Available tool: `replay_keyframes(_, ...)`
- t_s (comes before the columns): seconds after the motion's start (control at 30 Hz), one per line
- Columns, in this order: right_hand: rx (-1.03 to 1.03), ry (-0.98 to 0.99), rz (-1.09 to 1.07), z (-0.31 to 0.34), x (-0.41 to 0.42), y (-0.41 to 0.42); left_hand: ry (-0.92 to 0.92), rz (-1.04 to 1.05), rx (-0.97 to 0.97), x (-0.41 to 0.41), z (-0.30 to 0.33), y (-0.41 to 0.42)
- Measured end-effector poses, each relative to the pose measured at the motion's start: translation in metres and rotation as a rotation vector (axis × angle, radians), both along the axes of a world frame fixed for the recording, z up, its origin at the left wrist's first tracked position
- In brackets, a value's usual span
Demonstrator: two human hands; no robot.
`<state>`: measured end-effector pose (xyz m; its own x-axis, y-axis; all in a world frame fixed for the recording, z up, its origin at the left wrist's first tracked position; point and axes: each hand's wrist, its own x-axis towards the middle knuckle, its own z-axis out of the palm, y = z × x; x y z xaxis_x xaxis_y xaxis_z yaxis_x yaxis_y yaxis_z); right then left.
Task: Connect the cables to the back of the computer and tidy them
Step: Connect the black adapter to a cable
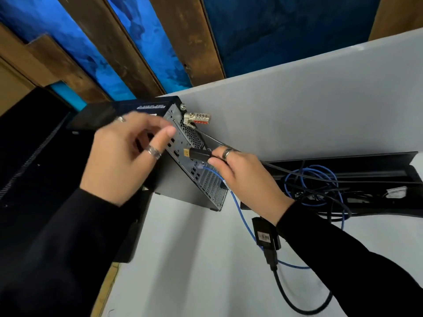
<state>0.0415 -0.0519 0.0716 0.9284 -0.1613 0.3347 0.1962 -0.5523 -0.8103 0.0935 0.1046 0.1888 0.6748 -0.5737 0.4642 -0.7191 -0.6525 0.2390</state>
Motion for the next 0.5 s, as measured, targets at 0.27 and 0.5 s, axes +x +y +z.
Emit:
replay_keyframes(0.27, -0.249, 0.004, -0.011, 0.011, 0.011, 0.002, 0.039, -0.043, 0.121, 0.068, 0.005, -0.008)
replay_keyframes(0.5, -0.27, -0.091, -0.041, 0.008, 0.014, 0.005, 0.159, -0.062, 0.141, 0.083, -0.005, -0.009)
